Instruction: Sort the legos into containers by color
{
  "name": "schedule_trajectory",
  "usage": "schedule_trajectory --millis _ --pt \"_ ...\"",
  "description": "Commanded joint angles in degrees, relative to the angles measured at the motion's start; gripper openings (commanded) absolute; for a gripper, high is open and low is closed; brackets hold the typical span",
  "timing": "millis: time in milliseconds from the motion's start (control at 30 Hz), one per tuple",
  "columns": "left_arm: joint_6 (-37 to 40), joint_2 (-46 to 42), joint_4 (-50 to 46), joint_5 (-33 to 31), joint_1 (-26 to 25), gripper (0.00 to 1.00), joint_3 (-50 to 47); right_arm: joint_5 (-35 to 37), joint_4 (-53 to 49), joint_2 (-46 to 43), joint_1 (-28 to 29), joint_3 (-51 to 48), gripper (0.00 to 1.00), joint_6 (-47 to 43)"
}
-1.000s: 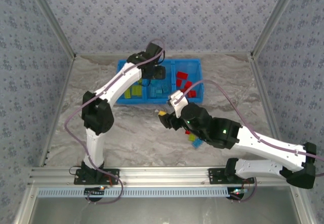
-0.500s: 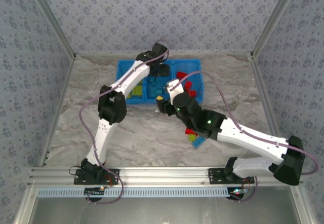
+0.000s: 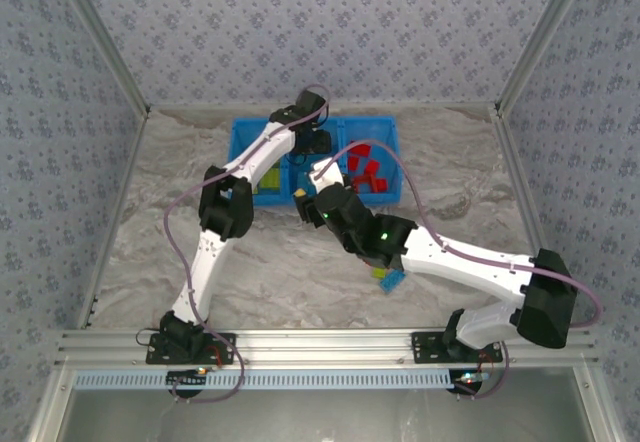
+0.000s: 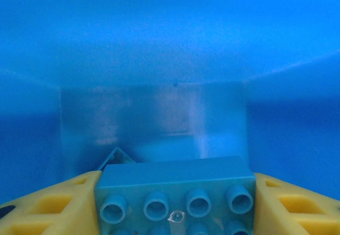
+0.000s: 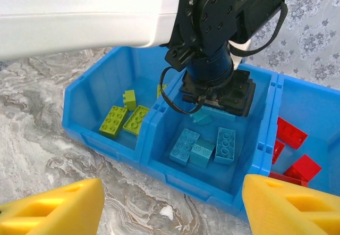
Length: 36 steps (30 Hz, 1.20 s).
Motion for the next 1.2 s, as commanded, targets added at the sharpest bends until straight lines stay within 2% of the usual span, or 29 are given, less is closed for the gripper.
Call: schedule_trajectory --millis 0,167,433,667,833,933,1100,1167 --pt "-1.19 0.55 0.9 2.08 0.12 0.6 2.1 3.84 1.44 1.64 0.8 1.47 0.72 1.59" --pt "-1.28 0.44 0.34 3.59 0.16 0.7 2.29 4.89 1.47 1.85 1.57 0.96 0.72 2.21" --pt "0.03 -5.82 -0.19 1.92 -0.98 0.8 1.72 5.9 -0.07 -2.34 2.09 -2.04 0.72 4.29" --pt "-0.5 -13.37 0.82 0.09 -2.26 0.79 -1.23 7.44 -3.84 -8.24 2.11 -4.96 0.72 5.94" --pt "-0.21 -22.31 2.83 -4.02 -4.57 0.79 -7.8 9.77 -16.69 -12.88 1.17 -7.1 0.69 14.68" --pt "-1.19 -27.78 5.85 -3.98 -5.08 0.79 -14.34 7.41 -22.76 -14.59 0.17 -9.51 0.67 18.49" --pt "-1.09 -27.49 3.29 -3.16 -4.11 0.78 -14.49 2.86 -25.39 -17.48 -3.28 -13.11 0.65 19.62" --pt "-1.61 -28.3 3.76 -2.72 -3.64 0.75 -15.98 2.47 -25.9 -18.84 -4.15 -13.56 0.65 19.5"
